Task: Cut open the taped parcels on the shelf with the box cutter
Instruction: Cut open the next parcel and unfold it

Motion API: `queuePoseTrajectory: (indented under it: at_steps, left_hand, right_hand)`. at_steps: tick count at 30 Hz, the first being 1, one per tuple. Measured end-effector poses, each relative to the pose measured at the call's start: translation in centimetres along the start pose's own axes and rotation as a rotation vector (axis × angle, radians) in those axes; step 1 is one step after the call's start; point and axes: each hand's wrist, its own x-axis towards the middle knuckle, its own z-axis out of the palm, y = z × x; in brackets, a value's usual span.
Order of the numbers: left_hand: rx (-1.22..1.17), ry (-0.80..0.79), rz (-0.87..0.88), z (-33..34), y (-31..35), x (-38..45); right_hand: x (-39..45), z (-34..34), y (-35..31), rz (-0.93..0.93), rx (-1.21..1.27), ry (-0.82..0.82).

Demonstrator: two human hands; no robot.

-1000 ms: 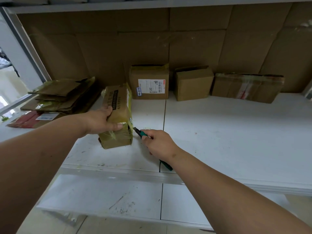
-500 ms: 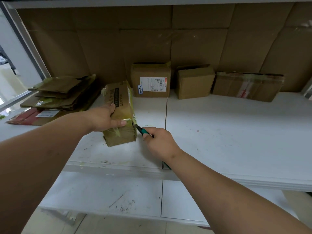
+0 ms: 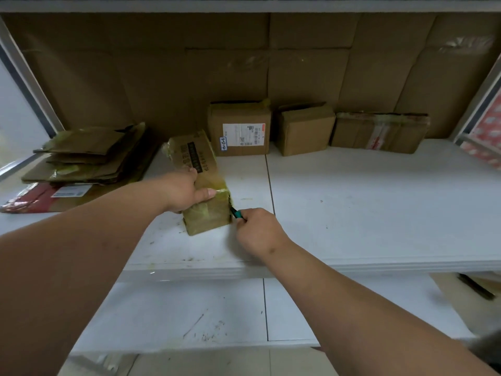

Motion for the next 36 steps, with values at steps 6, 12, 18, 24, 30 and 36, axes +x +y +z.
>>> queuePoseTrajectory:
  at_steps: [6,12,18,24,30,36]
  left_hand:
    - [0.013,0.027,0.030,0.2,-0.3,0.1]
    - [-0.084,0.035,0.049,0.1,-1.1,0.0]
    - [-0.063,0.031,0.109,-0.3,-2.0,0.2]
    - [-0.110,0.067,0.167,-0.6,-2.6,0.1]
    - [-0.240,0.043,0.164,-0.3,-2.8,0.0]
    - [-0.355,0.027,0.121,0.0,-2.9,0.0]
  right_hand:
    - [0.1,1.0,-0.2,0.079,-0.190,-0.002]
    - [0.9,0.1,-0.8,0.203,-0.253,-0.098]
    - [0.5,-2.2,0.0,0.239,-0.093,-0.072]
    - [0.8,-4.5,2.0,0.149,-0.288,0.048]
    - [1.9,-4.2,3.9,0.134,-0.667,0.054]
    - [2.9,-3.4,2.9,0.028,-0.639,0.146]
